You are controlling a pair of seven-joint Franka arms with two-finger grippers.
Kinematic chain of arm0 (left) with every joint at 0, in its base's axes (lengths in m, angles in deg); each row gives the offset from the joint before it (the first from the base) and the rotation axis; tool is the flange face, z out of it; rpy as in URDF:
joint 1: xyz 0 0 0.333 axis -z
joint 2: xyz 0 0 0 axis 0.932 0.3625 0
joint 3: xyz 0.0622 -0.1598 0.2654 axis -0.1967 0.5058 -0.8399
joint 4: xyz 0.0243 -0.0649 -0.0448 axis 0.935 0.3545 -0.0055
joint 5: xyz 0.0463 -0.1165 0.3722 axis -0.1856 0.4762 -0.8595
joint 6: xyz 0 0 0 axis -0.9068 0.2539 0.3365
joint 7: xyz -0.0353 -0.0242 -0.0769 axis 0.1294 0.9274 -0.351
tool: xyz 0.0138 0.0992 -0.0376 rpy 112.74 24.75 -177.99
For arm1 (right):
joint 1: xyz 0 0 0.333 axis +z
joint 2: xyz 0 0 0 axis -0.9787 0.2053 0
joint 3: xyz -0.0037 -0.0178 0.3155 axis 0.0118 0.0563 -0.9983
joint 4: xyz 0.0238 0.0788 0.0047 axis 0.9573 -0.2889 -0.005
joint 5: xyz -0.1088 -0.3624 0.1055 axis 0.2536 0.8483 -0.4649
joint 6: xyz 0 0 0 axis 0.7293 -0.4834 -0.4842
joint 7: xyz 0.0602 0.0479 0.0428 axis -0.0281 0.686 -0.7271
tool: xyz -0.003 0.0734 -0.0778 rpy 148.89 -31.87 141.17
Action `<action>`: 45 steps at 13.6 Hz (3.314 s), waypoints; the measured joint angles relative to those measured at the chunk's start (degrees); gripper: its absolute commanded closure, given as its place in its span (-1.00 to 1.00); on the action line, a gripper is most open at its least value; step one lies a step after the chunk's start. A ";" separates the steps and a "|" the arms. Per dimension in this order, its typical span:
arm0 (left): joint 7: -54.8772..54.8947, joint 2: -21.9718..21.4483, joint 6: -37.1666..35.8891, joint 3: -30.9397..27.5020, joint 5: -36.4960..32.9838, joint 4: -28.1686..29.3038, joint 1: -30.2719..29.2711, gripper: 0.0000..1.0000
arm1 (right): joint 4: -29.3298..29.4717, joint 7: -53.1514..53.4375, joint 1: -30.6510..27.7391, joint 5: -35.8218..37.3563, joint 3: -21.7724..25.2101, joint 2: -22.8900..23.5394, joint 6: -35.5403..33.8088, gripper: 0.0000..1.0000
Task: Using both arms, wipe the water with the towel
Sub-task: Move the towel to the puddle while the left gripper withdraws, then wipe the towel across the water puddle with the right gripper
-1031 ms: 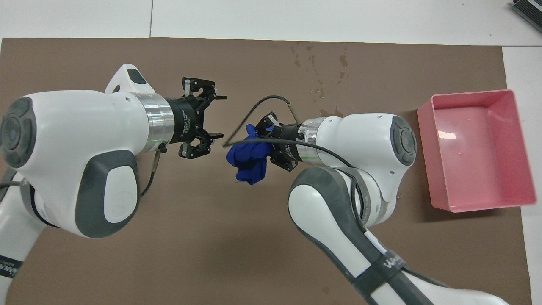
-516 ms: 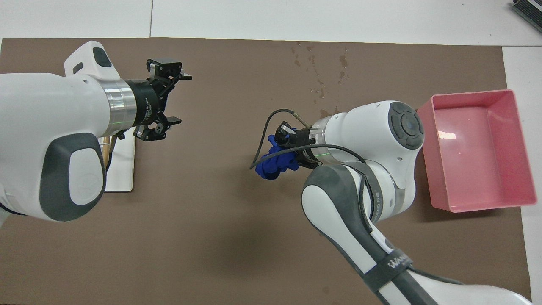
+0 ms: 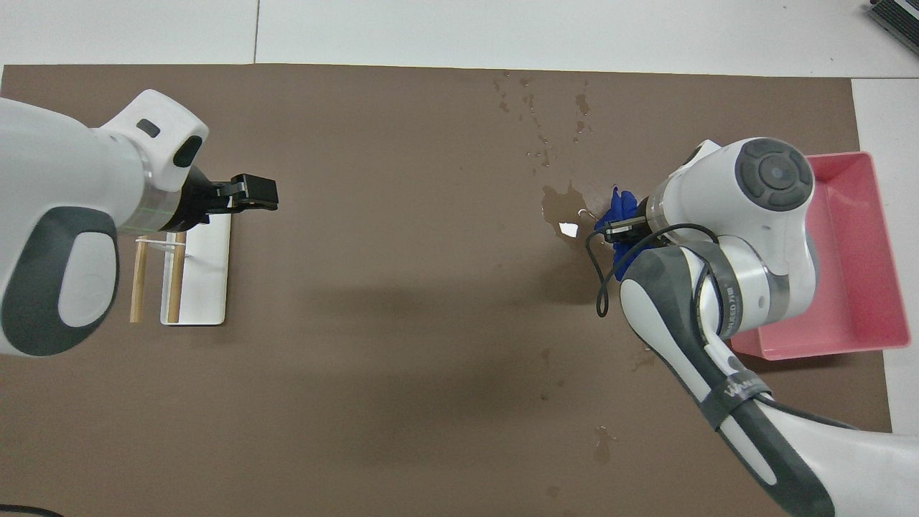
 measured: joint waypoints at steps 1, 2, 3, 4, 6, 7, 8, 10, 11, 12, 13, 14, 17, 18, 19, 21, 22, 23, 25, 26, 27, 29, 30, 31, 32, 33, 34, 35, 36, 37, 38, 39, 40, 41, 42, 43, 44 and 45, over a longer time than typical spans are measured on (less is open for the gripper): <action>3.48 -0.03 -1.50 -0.10 -0.01 -0.13 -2.13 -1.00 | -1.31 -0.91 0.01 1.11 -0.23 0.26 1.76 1.00; 7.02 -0.07 -3.43 -0.21 -0.02 -0.45 -4.11 -1.00 | -2.38 -1.53 -0.03 1.48 -0.24 0.64 3.59 1.00; 10.41 -0.11 -5.80 -0.34 -0.09 -0.98 -6.01 -1.00 | -3.28 -2.04 -0.08 1.50 -0.21 1.19 5.62 1.00; 13.43 -0.14 -8.45 -0.46 -0.40 -1.96 -7.91 -1.00 | -4.03 -2.25 -0.09 1.51 -0.19 1.92 7.79 1.00; 17.80 -0.19 -14.52 -0.65 -3.09 -5.52 -11.29 -1.00 | -4.69 -2.28 -0.16 1.51 -0.18 3.95 12.02 1.00; 18.87 -0.18 -17.74 -0.68 -4.94 -7.88 -12.03 -1.00 | -4.65 -2.28 -0.20 1.51 -0.17 5.30 13.96 1.00; 19.29 -0.10 -20.67 -0.61 -6.17 -10.13 -12.15 -1.00 | -4.47 -2.26 -0.18 1.50 -0.18 6.76 15.84 1.00; 19.57 0.44 -24.94 0.15 -7.46 -13.28 -11.92 -1.00 | -3.24 -1.45 -0.01 1.50 -0.25 8.61 17.87 1.00; 19.59 0.72 -25.55 0.52 -8.10 -13.71 -11.48 -1.00 | -2.17 -0.71 0.01 1.48 -0.38 9.39 17.97 1.00; 19.59 0.97 -25.61 0.76 -8.27 -13.60 -10.93 -1.00 | -0.78 -0.09 0.04 1.33 -0.55 10.38 18.10 1.00; 19.59 1.20 -25.53 0.96 -8.29 -13.28 -10.53 -1.00 | 0.79 0.33 0.24 0.90 -0.68 11.52 18.33 1.00; 19.58 1.39 -25.42 1.02 -8.29 -13.03 -10.08 -1.00 | 2.48 0.51 0.76 -0.25 -0.71 12.72 18.61 1.00; 19.58 1.54 -24.90 0.96 -8.30 -12.96 -9.19 -1.00 | 7.01 1.36 3.32 -6.48 -0.73 15.83 19.26 1.00; 19.58 1.44 -24.44 0.82 -8.30 -13.05 -9.19 -1.00 | 7.93 2.55 4.00 -8.84 -0.74 16.49 19.35 1.00; 19.58 1.27 -24.21 0.65 -8.23 -13.35 -9.20 -1.00 | 8.47 3.64 4.36 -11.76 -0.72 16.88 19.38 1.00; 19.58 0.72 -24.21 0.32 -8.01 -14.58 -9.20 -1.00 | 8.87 5.02 4.69 -19.08 -0.72 17.17 19.46 1.00; 19.58 0.42 -24.22 0.20 -8.00 -14.97 -9.24 -1.00 | 8.94 5.62 4.97 -23.16 -0.72 17.19 19.65 1.00; 19.58 0.15 -24.22 0.05 -8.00 -15.06 -9.31 -1.00 | 9.17 6.52 5.37 -27.06 -0.72 17.24 19.82 1.00; 19.58 0.02 -24.24 -0.08 -7.98 -15.03 -9.31 -1.00 | 9.74 8.60 6.17 -32.57 -0.73 17.32 19.88 1.00; 19.58 0.02 -24.26 0.03 -7.97 -14.94 -9.26 -1.00 | 9.93 9.68 6.40 -34.13 -0.73 17.42 20.10 1.00; 19.58 0.02 -24.28 0.17 -7.97 -14.88 -9.23 -1.00 | 10.16 10.58 6.69 -35.20 -0.73 17.56 20.73 1.00; 19.58 0.02 -24.29 0.24 -7.97 -14.79 -9.22 -1.00 | 10.54 12.33 7.50 -36.08 -0.75 17.80 21.31 1.00; 19.58 0.02 -24.29 0.20 -7.97 -14.78 -9.23 -1.00 | 10.60 12.53 7.75 -36.08 -0.76 17.84 21.42 1.00; 19.58 0.02 -24.29 0.12 -7.97 -14.78 -9.26 -1.00 | 10.59 11.89 7.73 -36.05 -0.74 17.98 21.43 1.00; 19.58 0.02 -24.29 0.05 -7.97 -14.78 -9.28 -1.00 | 10.59 10.17 7.65 -36.05 -0.66 18.35 21.49 1.00; 19.58 0.02 -24.29 0.01 -7.97 -14.77 -9.29 -1.00 | 10.58 8.12 7.60 -36.05 -0.60 19.03 22.04 1.00; 19.58 0.02 -24.29 0.00 -7.97 -14.77 -9.29 -1.00 | 10.57 6.52 7.63 -36.05 -0.64 19.85 23.33 1.00; 19.58 0.02 -24.29 0.00 -7.97 -14.77 -9.29 -1.00 | 10.55 5.75 7.70 -36.04 -0.81 20.11 24.08 1.00; 19.58 0.02 -24.29 0.00 -7.97 -14.77 -9.29 -1.00 | 10.42 5.50 7.74 -36.01 -0.81 20.06 24.15 1.00; 19.58 0.02 -24.29 0.01 -7.97 -14.77 -9.29 -1.00 | 10.31 5.32 7.74 -36.01 -0.81 20.01 24.17 1.00; 19.58 0.02 -24.29 0.00 -7.97 -14.77 -9.29 -1.00 | 10.22 4.97 7.74 -35.85 -0.81 19.97 24.17 1.00; 19.58 0.02 -24.29 0.00 -7.97 -14.77 -9.29 -1.00 | 10.16 3.94 7.71 -34.75 -0.79 19.92 23.96 1.00; 19.58 0.02 -24.29 0.00 -7.97 -14.77 -9.29 -1.00 | 10.20 3.14 7.62 -32.11 -0.80 19.80 23.25 1.00; 19.58 0.02 -24.29 0.01 -7.97 -14.77 -9.29 -1.00 | 10.28 2.88 7.35 -27.84 -0.80 19.57 22.06 1.00; 19.58 0.02 -24.29 0.00 -7.97 -14.77 -9.29 -1.00 | 10.29 2.83 6.85 -22.62 -0.85 19.20 20.65 1.00; 19.58 0.02 -24.29 0.00 -7.97 -14.77 -9.29 -1.00 | 10.27 2.83 6.16 -17.97 -0.91 18.84 19.18 1.00; 19.58 0.02 -24.29 0.00 -7.97 -14.76 -9.29 -1.00 | 10.26 2.79 5.52 -14.80 -0.94 18.52 17.85 1.00; 19.57 0.02 -24.29 0.00 -7.97 -14.76 -9.29 -1.00 | 10.26 2.57 5.00 -12.20 -0.96 18.27 16.72 1.00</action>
